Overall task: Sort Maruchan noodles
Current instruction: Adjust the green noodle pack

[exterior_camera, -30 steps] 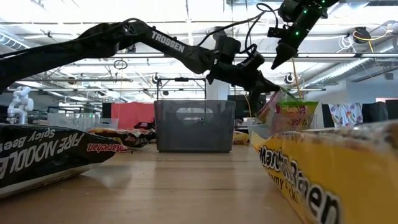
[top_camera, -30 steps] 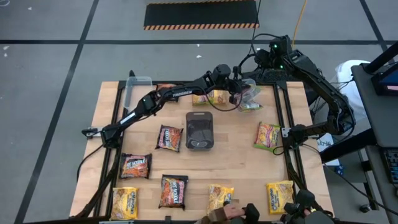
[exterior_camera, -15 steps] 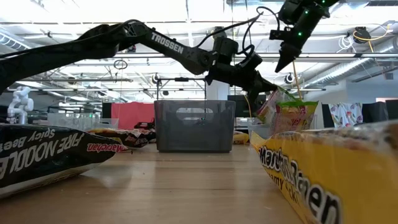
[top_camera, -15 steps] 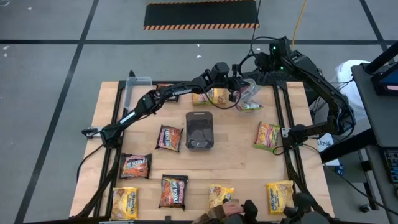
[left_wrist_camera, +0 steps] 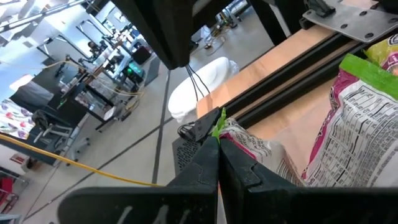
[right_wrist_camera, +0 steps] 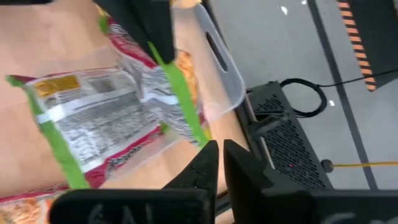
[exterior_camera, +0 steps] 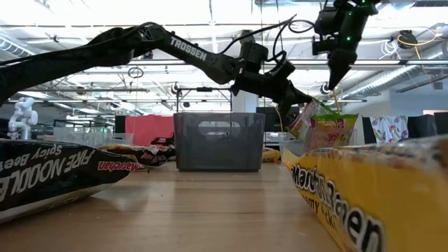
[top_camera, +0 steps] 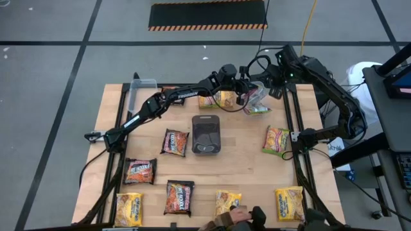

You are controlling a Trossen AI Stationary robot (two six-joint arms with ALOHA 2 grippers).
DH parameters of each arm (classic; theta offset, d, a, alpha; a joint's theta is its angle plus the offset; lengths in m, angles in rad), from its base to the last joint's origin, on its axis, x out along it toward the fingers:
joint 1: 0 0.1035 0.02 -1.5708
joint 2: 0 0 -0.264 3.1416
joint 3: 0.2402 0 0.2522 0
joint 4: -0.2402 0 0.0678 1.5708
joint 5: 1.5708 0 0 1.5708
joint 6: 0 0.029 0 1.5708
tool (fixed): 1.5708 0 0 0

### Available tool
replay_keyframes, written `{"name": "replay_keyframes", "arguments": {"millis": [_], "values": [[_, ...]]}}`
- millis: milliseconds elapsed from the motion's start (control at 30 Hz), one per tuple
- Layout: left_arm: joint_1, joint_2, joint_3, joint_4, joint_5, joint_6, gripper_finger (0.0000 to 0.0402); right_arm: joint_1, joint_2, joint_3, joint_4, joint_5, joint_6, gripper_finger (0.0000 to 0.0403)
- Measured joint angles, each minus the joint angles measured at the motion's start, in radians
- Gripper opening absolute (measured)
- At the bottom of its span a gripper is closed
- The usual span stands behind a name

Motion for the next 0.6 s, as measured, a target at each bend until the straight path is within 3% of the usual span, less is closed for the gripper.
{"name": "replay_keyframes", "arguments": {"millis": [300, 600], "values": [[0.000, 0.000, 0.000, 0.002, -0.001, -0.014, 0.0001, 0.023, 0.000, -0.021, -0.004, -0.042, -0.044, 0.0065], [0.000, 0.000, 0.000, 0.002, -0.001, -0.014, 0.0001, 0.023, 0.000, -0.145, 0.098, -0.026, -0.149, 0.0068]]}}
